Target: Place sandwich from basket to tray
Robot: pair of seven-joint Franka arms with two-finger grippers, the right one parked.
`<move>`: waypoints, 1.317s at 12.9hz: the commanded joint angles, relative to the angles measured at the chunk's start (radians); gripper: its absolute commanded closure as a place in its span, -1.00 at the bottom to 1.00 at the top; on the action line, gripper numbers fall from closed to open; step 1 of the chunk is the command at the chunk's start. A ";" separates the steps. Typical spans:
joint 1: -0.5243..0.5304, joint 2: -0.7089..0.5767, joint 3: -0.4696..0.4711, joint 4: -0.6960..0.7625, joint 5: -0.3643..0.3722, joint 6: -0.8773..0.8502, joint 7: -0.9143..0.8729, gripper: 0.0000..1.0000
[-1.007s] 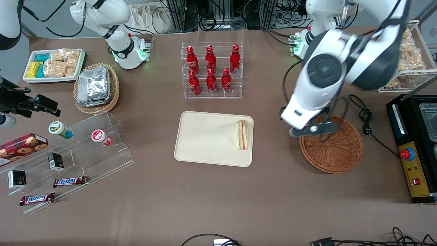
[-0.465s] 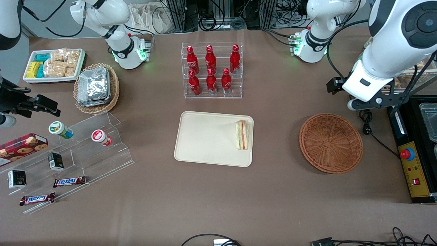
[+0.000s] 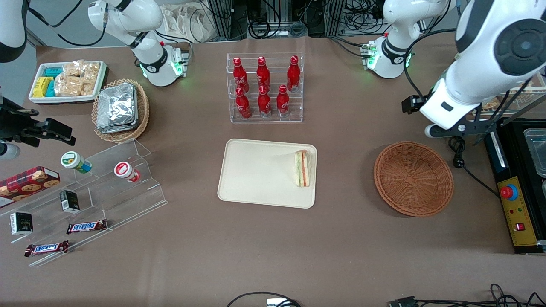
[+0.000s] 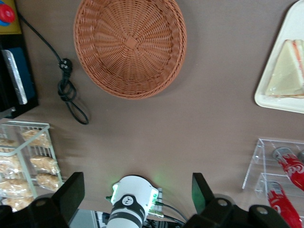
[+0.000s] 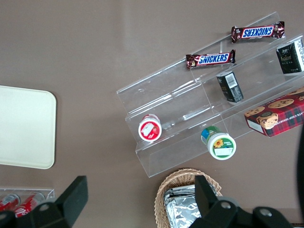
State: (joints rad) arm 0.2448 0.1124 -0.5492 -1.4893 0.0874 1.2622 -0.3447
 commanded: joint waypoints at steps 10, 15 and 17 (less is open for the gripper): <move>-0.192 -0.059 0.319 -0.012 -0.044 0.032 0.176 -0.98; -0.283 -0.189 0.454 -0.194 -0.057 0.160 0.251 -0.98; -0.283 -0.206 0.454 -0.216 -0.057 0.174 0.251 -0.99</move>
State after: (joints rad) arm -0.0188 -0.0265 -0.1152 -1.6280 0.0438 1.3980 -0.1068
